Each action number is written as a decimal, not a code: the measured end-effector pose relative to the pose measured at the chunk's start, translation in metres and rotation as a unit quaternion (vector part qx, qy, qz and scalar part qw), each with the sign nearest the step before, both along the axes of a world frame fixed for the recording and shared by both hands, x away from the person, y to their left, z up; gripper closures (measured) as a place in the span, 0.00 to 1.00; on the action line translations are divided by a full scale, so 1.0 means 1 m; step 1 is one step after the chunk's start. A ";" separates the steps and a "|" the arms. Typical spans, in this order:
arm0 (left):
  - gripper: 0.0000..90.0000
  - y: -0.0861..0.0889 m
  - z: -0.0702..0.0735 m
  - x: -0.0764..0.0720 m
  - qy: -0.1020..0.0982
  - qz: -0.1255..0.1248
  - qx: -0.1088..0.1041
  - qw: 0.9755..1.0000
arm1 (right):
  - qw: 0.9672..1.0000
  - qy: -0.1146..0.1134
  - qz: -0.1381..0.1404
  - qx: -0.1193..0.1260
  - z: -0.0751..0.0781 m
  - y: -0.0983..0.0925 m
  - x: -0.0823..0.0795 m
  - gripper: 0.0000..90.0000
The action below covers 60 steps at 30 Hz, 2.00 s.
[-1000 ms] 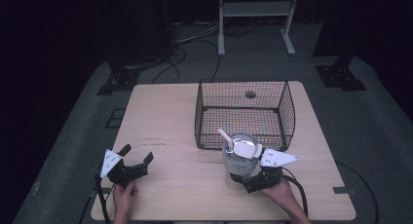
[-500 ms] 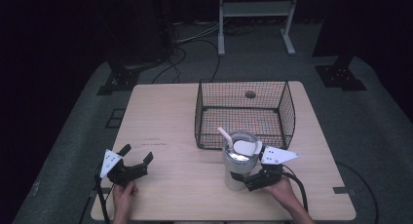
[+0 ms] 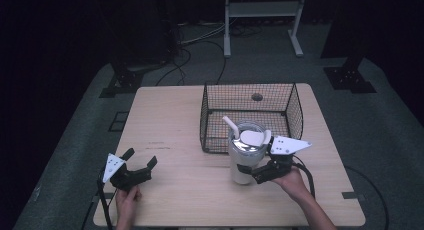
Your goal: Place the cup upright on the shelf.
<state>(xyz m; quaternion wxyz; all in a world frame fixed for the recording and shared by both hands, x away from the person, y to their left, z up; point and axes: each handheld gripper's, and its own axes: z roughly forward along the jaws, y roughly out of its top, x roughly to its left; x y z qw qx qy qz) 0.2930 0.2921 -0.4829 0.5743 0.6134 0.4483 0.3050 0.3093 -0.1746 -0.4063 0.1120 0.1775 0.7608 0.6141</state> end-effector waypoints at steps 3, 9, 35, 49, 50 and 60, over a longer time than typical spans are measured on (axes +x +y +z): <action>0.00 0.000 0.000 0.000 0.002 -0.001 0.000 1.000 | 1.000 -0.006 0.010 0.009 0.018 0.003 0.006 0.08; 0.00 0.000 0.000 0.000 -0.001 -0.002 0.001 1.000 | 1.000 -0.019 0.017 0.012 0.044 0.008 0.021 0.08; 0.00 0.002 0.000 0.001 0.002 -0.005 -0.003 1.000 | 1.000 -0.017 0.003 -0.012 0.068 0.026 0.139 0.08; 0.00 0.002 0.000 0.001 0.002 -0.005 -0.005 1.000 | 0.999 0.019 -0.015 -0.033 0.031 0.034 0.174 0.08; 0.00 0.002 0.000 0.001 0.002 -0.005 -0.005 1.000 | 0.999 0.019 -0.015 -0.033 0.031 0.034 0.174 0.08; 0.00 0.003 0.000 0.000 0.000 -0.006 -0.003 1.000 | 0.998 0.049 -0.007 -0.045 0.006 0.038 0.196 0.08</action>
